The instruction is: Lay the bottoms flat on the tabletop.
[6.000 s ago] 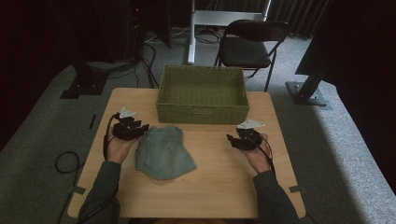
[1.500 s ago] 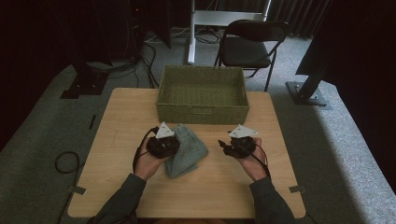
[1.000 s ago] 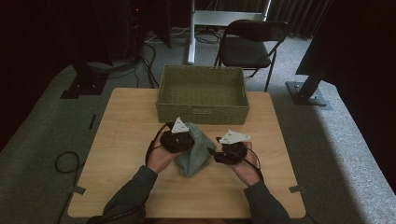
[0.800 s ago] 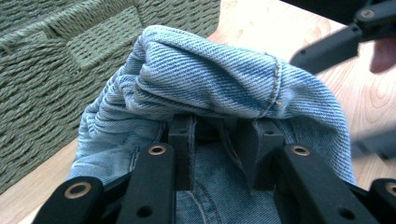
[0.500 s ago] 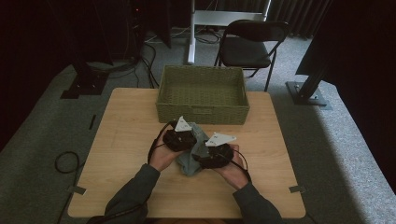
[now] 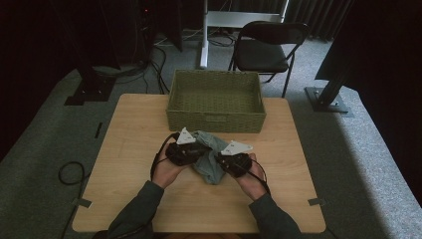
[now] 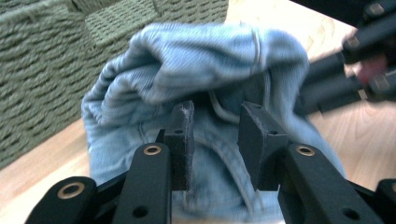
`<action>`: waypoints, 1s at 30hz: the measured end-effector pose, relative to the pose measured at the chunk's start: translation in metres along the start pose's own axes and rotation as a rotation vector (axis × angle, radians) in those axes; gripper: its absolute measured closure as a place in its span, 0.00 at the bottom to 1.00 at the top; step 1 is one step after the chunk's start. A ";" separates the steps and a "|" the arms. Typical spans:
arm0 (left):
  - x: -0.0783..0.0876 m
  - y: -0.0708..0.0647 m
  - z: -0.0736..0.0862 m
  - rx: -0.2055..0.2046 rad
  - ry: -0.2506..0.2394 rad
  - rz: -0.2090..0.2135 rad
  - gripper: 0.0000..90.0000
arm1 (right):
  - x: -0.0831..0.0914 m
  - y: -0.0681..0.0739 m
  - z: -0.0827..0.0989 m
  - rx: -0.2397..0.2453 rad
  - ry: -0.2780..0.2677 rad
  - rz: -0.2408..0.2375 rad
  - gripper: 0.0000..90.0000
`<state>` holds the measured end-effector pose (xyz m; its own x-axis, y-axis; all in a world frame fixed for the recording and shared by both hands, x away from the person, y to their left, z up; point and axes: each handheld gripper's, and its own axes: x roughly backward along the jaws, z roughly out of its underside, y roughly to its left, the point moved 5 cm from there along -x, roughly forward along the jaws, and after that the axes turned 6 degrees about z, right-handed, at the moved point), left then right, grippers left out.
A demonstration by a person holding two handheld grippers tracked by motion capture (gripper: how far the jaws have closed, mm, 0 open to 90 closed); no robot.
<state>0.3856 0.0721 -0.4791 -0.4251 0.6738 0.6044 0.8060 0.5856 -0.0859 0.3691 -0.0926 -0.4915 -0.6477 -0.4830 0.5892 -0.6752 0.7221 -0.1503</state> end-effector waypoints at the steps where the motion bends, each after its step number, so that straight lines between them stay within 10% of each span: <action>1: 0.002 -0.001 0.003 -0.001 0.003 -0.005 0.72 | 0.001 -0.003 0.001 -0.006 0.000 0.003 0.93; 13: -0.007 -0.030 0.048 0.048 0.064 0.077 0.60 | 0.001 -0.008 0.003 -0.028 -0.008 0.017 0.94; 25: -0.024 -0.038 0.048 -0.004 0.060 0.048 0.48 | 0.000 -0.005 0.003 -0.027 -0.010 0.008 0.94; 30: -0.042 -0.040 0.050 -0.016 0.100 0.060 0.58 | -0.002 -0.008 0.005 -0.032 -0.002 0.024 0.94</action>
<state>0.3502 0.0428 -0.5400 -0.3330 0.6585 0.6749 0.8358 0.5375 -0.1121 0.3738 -0.0999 -0.4951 -0.6645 -0.4659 0.5843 -0.6476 0.7492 -0.1390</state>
